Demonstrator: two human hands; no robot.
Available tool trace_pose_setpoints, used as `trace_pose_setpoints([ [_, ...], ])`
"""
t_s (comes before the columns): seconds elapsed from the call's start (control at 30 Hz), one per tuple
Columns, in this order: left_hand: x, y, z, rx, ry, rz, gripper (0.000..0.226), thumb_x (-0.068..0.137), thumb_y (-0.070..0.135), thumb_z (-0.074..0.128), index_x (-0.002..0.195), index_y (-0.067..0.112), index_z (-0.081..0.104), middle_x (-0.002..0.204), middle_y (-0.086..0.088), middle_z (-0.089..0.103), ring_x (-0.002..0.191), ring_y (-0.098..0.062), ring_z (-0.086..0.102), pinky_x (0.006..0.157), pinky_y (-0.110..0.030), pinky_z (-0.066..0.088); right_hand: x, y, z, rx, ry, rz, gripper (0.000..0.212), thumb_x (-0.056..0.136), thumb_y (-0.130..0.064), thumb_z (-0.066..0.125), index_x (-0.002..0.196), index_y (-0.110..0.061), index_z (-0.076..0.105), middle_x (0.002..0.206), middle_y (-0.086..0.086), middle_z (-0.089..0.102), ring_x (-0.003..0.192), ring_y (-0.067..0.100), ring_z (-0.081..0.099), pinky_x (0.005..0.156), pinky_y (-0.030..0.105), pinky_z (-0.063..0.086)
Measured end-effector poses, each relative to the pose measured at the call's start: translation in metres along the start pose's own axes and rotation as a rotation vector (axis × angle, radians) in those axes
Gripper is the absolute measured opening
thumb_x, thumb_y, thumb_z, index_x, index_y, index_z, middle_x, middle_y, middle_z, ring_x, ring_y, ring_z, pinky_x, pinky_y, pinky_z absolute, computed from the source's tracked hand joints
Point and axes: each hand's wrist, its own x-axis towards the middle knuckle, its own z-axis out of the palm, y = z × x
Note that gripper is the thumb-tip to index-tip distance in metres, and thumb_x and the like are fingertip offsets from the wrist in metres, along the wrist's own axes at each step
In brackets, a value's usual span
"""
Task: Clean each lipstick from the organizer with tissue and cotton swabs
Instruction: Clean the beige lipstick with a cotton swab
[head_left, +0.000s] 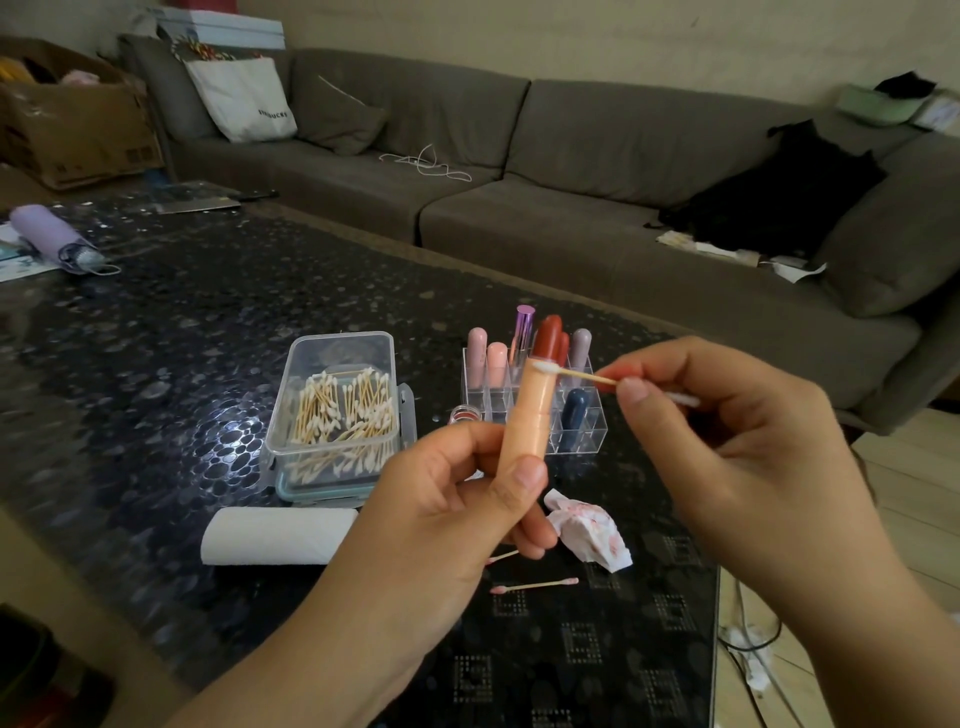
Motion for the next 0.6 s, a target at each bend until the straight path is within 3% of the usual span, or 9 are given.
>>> trace_pose_setpoints([
  [0.23, 0.0, -0.0006, -0.0002, 0.006, 0.005, 0.002, 0.036, 0.064, 0.033, 0.064, 0.093, 0.012, 0.066, 0.067, -0.002, 0.068, 0.059, -0.014, 0.062, 0.059, -0.022, 0.049, 0.0004, 0.0002, 0.0009, 0.011, -0.091, 0.012, 0.013, 0.085, -0.025, 0.055, 0.078, -0.028, 0.065, 0.058, 0.001, 0.054, 0.043, 0.005, 0.044, 0.042, 0.005, 0.03],
  [0.37, -0.0004, -0.001, 0.0005, -0.001, 0.002, 0.002, 0.034, 0.064, 0.032, 0.064, 0.092, 0.014, 0.066, 0.067, -0.002, 0.069, 0.059, -0.014, 0.063, 0.059, -0.022, 0.049, 0.001, 0.0016, -0.0007, 0.02, -0.018, 0.014, 0.012, 0.087, -0.031, 0.057, 0.079, -0.028, 0.066, 0.058, 0.002, 0.054, 0.041, 0.006, 0.044, 0.04, 0.006, 0.03],
  [0.5, -0.0008, -0.0006, 0.0006, 0.001, 0.003, 0.005, 0.035, 0.063, 0.033, 0.065, 0.091, 0.013, 0.066, 0.067, -0.002, 0.068, 0.06, -0.015, 0.063, 0.058, -0.022, 0.049, 0.0003, 0.001, -0.0001, -0.004, -0.102, -0.006, 0.019, 0.085, -0.039, 0.05, 0.077, -0.028, 0.065, 0.061, 0.002, 0.055, 0.045, 0.006, 0.045, 0.043, 0.005, 0.031],
  [0.6, -0.0004, -0.0005, 0.0007, 0.003, 0.001, 0.004, 0.033, 0.065, 0.031, 0.064, 0.091, 0.011, 0.065, 0.065, -0.001, 0.067, 0.059, -0.013, 0.062, 0.058, -0.021, 0.049, 0.0005, 0.0015, -0.0004, 0.009, -0.039, -0.005, 0.02, 0.085, -0.038, 0.048, 0.079, -0.029, 0.065, 0.063, 0.001, 0.056, 0.044, 0.006, 0.046, 0.041, 0.005, 0.032],
])
